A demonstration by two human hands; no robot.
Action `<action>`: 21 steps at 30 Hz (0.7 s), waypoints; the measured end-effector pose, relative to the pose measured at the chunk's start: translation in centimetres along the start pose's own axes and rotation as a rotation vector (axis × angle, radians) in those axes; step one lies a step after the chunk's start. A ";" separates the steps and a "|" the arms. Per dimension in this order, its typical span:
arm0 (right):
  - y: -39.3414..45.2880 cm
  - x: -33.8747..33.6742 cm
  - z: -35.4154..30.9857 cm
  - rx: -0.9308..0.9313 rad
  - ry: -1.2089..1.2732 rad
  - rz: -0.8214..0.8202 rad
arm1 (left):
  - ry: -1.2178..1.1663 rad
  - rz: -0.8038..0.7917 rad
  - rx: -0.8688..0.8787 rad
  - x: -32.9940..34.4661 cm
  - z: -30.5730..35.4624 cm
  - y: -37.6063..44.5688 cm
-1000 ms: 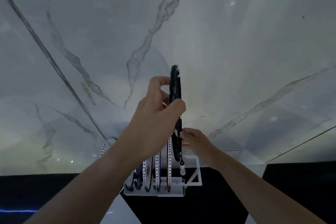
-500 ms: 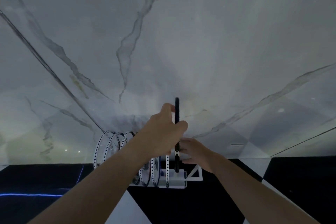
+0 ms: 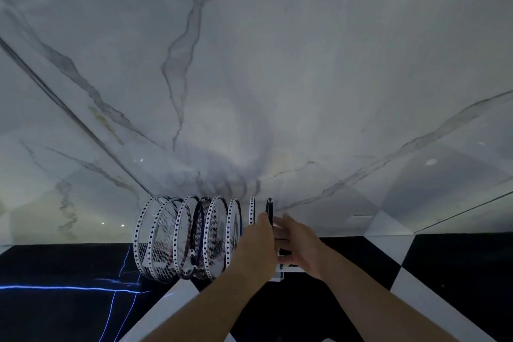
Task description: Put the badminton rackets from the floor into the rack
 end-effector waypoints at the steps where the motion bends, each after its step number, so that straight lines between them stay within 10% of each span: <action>1: 0.2 -0.1 0.5 0.003 0.017 0.006 | -0.008 0.015 -0.013 0.5 -0.3 0.1; 21: -0.8 0.0 -0.2 -0.053 -0.024 0.025 | -0.027 -0.052 -0.010 -2.8 -1.3 1.6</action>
Point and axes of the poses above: each hand's wrist, its own y-axis towards the middle knuckle, its own x-axis out of the palm, z = x × y, the point moved 2 cm from there along y, towards the middle knuckle, and after that the axes turned 6 degrees about -x, right-handed, at the moved point
